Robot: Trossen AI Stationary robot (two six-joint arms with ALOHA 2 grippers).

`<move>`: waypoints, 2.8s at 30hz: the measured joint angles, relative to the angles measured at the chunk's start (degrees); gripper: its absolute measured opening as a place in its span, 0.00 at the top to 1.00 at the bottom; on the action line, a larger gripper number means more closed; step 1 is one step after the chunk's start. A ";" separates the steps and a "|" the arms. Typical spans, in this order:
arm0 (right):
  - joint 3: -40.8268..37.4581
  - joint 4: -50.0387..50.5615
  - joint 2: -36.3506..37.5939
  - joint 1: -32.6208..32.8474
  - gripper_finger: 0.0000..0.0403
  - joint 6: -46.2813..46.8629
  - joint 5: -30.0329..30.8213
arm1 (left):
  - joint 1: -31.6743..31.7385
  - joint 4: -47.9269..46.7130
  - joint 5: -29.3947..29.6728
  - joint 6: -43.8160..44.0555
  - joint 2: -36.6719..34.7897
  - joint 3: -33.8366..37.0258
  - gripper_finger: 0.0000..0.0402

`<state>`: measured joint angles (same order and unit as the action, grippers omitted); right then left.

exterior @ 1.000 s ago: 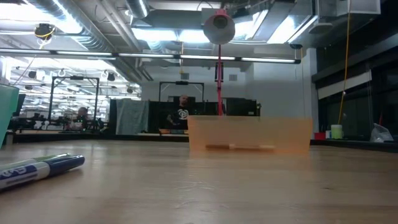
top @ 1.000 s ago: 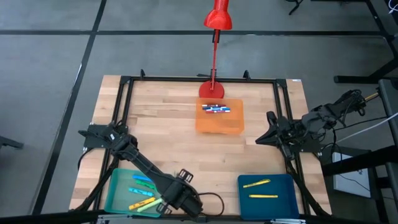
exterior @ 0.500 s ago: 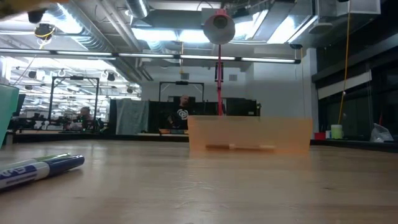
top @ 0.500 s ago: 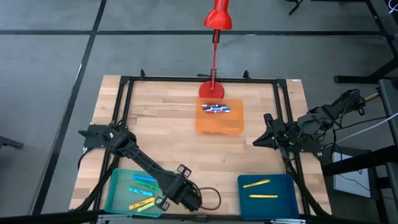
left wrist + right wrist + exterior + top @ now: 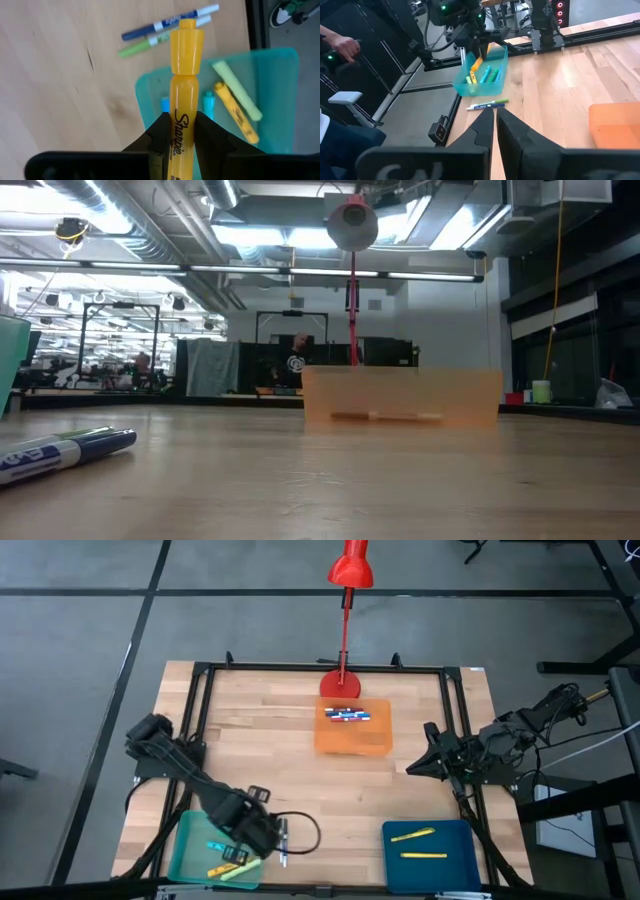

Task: Pick & Place Markers
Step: Put the yellow highlighter pen into the green bin, then put the green marker pen into the orange bin

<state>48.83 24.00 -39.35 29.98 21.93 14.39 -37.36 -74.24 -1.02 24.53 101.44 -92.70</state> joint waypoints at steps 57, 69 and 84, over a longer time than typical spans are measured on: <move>0.00 -0.14 -0.02 -0.02 0.94 1.97 8.60 | -15.39 23.50 -7.75 19.74 -2.98 28.48 0.70; 0.01 0.29 -0.02 -0.02 0.94 1.86 8.59 | -14.08 21.06 -14.22 17.65 -3.33 24.48 0.71; 0.00 0.29 -0.02 -0.02 0.94 1.86 8.57 | -5.99 16.41 -6.28 16.20 -9.69 13.37 0.71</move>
<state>48.83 24.29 -39.38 29.95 23.80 22.96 -43.35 -57.83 -7.30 40.73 91.75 -79.33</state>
